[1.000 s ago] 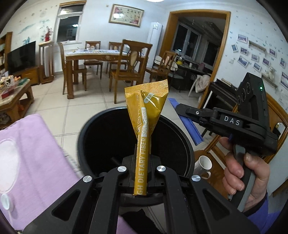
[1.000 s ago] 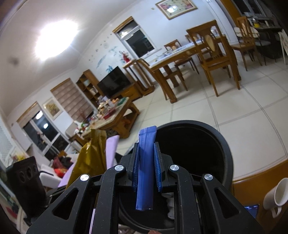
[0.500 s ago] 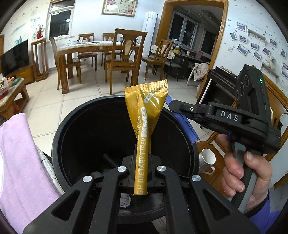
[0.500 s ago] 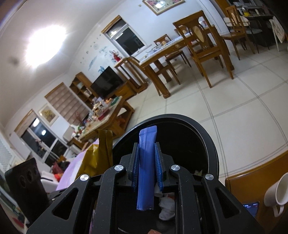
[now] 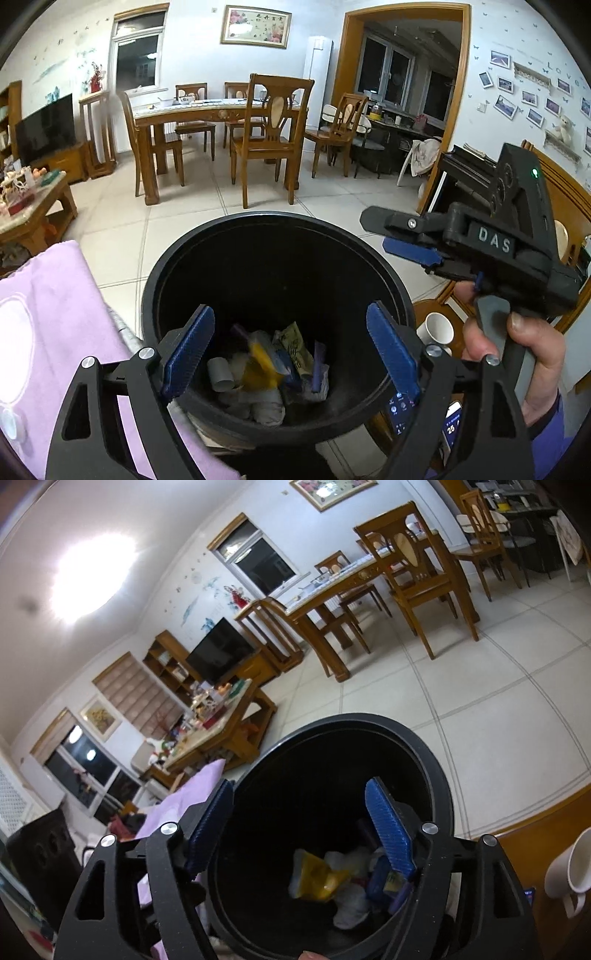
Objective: Collect trash
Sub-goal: 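Move both tools back over the table, then grasp the battery blister card with the left tool while the right tool grasps the white cap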
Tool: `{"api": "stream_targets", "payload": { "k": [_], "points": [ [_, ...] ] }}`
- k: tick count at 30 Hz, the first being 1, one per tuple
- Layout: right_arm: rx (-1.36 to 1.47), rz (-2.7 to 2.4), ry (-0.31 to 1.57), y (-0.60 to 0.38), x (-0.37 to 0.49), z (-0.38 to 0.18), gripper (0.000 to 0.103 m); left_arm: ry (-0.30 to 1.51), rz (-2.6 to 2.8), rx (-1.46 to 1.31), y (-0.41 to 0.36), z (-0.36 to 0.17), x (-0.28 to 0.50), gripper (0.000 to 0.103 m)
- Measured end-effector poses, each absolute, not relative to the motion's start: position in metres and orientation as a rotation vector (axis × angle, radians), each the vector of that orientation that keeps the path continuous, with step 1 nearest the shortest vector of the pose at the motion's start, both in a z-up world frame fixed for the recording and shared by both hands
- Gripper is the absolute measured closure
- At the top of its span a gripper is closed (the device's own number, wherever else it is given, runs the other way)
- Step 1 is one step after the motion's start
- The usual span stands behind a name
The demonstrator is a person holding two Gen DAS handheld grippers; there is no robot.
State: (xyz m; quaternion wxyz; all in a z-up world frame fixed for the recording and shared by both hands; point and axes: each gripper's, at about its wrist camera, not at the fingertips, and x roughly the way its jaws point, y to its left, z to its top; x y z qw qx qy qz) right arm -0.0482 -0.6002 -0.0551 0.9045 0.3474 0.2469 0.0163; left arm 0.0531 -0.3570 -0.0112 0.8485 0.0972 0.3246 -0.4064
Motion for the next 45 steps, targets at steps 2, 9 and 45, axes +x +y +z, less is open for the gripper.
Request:
{"api": "stream_targets", "payload": {
  "k": [2,9,45],
  "points": [
    [0.707,0.036,0.509,-0.6,-0.045,-0.05,0.024,0.69,-0.852,0.212,-0.347,-0.011,0.049,0.016],
    [0.639,0.084,0.524,-0.552,-0.039,-0.034,0.023,0.695,-0.779,0.208,-0.29,-0.004,0.044,0.016],
    [0.152,0.451,0.864,-0.15,0.109,-0.033,0.023,0.951,-0.557,0.027,-0.038,-0.063,0.077,0.084]
  ]
}}
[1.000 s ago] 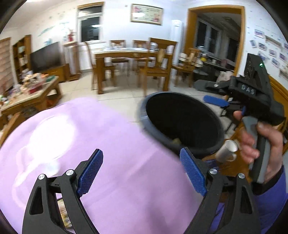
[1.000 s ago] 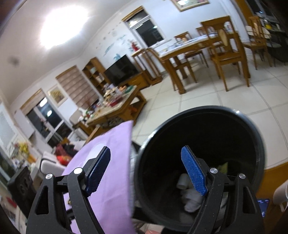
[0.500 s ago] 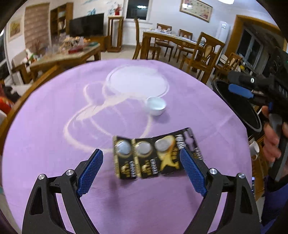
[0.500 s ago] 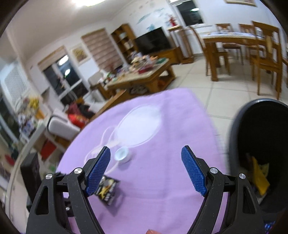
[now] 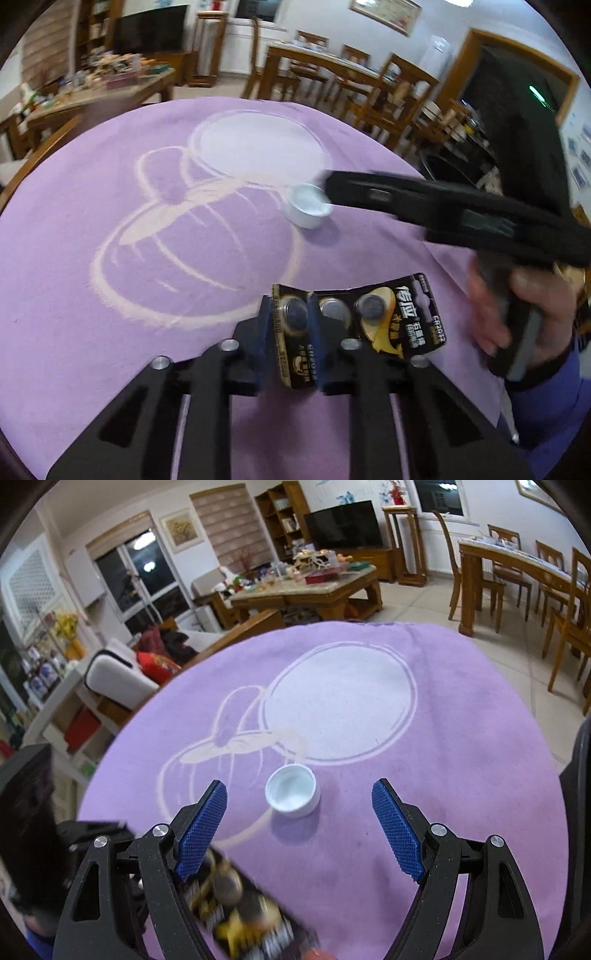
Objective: Collect trash
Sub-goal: 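Grasp the battery blister card with the left tool while the right tool grasps the white cap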
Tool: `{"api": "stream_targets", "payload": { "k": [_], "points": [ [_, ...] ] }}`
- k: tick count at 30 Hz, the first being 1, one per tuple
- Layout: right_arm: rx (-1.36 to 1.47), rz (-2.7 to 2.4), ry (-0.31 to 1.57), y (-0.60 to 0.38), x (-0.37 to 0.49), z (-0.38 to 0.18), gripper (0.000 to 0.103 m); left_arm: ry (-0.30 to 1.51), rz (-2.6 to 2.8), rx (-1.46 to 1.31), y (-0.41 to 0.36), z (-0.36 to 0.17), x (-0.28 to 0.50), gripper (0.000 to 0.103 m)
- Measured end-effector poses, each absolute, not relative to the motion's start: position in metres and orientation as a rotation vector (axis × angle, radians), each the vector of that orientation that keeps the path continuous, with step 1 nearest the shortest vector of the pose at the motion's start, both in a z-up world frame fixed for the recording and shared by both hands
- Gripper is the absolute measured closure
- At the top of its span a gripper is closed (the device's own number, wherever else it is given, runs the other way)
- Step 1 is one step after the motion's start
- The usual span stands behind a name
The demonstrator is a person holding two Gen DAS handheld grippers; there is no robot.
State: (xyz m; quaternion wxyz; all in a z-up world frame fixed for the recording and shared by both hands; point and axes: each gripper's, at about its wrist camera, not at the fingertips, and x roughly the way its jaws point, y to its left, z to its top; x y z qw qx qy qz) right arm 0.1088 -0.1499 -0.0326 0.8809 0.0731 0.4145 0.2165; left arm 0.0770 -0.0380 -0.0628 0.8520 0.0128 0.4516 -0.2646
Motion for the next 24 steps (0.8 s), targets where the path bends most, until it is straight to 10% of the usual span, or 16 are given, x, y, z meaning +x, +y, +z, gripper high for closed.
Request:
{"api": "stream_targets", "payload": {
  "k": [4,8,24],
  "points": [
    [0.071,0.43,0.899,-0.133,0.122,-0.044,0.03,0.927,-0.575,0.098,-0.05,-0.061,0.068,0.087],
    [-0.031,0.394,0.915,-0.116,0.124,-0.057,0.066,0.916,-0.596,0.091,-0.047,-0.059,0.063,0.09],
    [0.178,0.454,0.788,-0.164,0.099,-0.012,0.066,0.724,-0.523,0.043,-0.023,-0.013,0.045,0.098]
  ]
}}
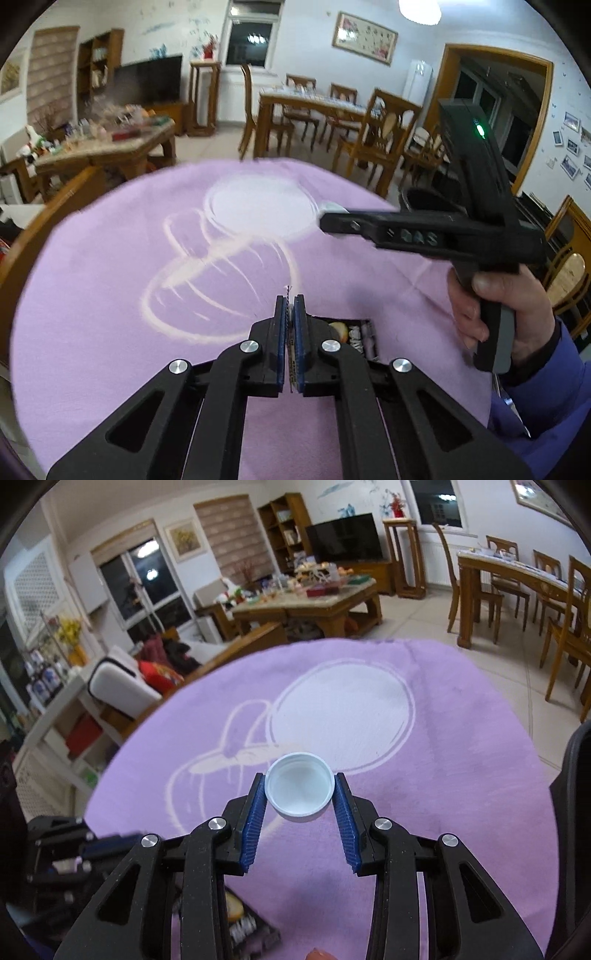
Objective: Collect trash
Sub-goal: 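Grasp the battery blister card with the left tool while the right tool grasps the white cap, then carry battery card and white cap over the black bin and open both tools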
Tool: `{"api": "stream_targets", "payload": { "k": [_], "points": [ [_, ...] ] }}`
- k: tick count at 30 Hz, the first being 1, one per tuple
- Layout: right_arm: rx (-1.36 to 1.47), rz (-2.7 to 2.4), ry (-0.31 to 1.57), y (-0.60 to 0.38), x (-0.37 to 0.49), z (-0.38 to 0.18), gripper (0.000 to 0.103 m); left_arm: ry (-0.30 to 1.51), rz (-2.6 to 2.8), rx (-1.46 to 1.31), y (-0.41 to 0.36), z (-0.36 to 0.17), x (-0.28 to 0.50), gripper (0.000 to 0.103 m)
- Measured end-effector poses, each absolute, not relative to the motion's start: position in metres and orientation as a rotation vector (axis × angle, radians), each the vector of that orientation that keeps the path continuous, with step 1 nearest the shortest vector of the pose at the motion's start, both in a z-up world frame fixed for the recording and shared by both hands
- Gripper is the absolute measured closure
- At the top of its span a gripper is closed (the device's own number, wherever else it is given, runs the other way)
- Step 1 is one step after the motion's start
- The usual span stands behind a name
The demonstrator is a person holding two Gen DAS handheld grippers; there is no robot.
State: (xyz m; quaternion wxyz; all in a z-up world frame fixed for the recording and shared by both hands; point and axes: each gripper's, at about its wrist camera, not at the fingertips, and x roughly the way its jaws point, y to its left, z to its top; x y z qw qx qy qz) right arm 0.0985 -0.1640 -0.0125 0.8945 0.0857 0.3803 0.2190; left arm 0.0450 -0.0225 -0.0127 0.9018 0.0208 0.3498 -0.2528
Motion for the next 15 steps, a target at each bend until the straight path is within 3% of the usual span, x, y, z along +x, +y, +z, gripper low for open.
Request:
{"api": "stream_targets", "payload": {
  "k": [15],
  "points": [
    [0.252,0.484,0.604,-0.232,0.04,0.061,0.066,0.515,-0.47,0.099,-0.057,0.057,0.047,0.098]
  ]
}}
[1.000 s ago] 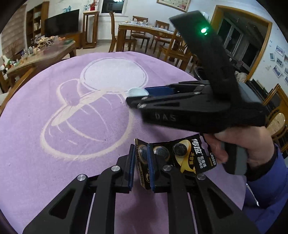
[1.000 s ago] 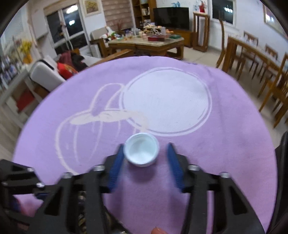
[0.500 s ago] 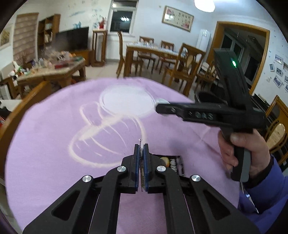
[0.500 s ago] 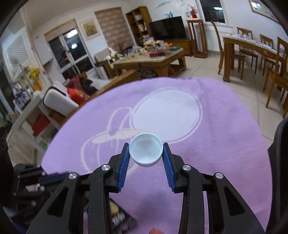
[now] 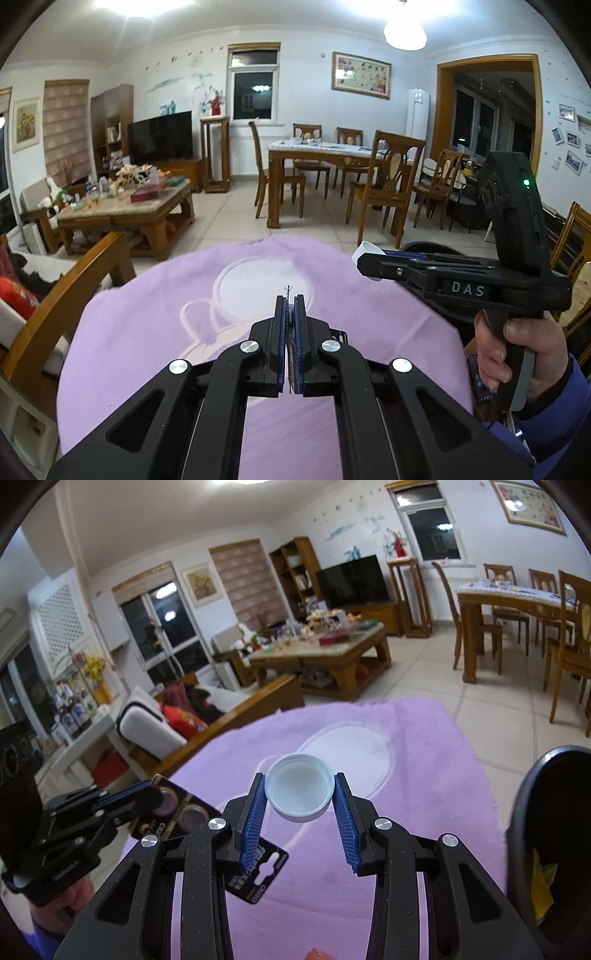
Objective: Collect trash
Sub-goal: 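Carry battery card and white cap over the black bin and open both tools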
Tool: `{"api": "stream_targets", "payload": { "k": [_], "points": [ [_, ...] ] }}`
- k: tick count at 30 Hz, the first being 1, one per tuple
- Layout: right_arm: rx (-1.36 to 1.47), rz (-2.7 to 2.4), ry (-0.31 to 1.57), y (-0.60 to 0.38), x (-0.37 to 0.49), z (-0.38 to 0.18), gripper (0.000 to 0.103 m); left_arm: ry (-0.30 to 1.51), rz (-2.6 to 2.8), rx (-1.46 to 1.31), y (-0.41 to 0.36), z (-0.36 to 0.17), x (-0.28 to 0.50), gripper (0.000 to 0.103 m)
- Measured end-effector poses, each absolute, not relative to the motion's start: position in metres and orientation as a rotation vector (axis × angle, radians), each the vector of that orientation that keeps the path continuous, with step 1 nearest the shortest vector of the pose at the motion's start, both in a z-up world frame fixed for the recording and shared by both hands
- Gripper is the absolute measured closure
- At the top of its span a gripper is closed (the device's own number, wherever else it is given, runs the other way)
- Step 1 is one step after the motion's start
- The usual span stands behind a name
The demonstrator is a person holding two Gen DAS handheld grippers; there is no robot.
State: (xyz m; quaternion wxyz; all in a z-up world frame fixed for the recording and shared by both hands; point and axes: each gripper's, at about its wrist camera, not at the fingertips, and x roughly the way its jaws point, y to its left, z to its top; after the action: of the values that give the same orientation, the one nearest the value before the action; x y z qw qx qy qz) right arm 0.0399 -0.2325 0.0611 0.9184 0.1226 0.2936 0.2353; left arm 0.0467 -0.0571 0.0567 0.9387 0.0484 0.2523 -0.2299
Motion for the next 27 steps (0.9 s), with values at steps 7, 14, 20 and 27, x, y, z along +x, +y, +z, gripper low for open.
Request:
{"api": "stream_targets", "payload": {
  "k": [7,14,20,27],
  "points": [
    [0.317,0.402,0.547,-0.306,0.019,0.073,0.066,0.482,-0.543,0.104,-0.106,0.066,0.056,0.098],
    [0.395,0.287,0.512,-0.399,0.001,0.067,0.066,0.484,-0.644,0.108,-0.164,0.065,0.065,0.098],
    [0.467,0.188,0.491,-0.477,-0.018,0.054,0.066,0.507,-0.739,0.103,-0.212,0.057,0.075,0.098],
    [0.526,0.111,0.494,-0.542,-0.031,0.027,0.066,0.56,-0.811,0.083,-0.259,0.036,0.084,0.098]
  ]
}}
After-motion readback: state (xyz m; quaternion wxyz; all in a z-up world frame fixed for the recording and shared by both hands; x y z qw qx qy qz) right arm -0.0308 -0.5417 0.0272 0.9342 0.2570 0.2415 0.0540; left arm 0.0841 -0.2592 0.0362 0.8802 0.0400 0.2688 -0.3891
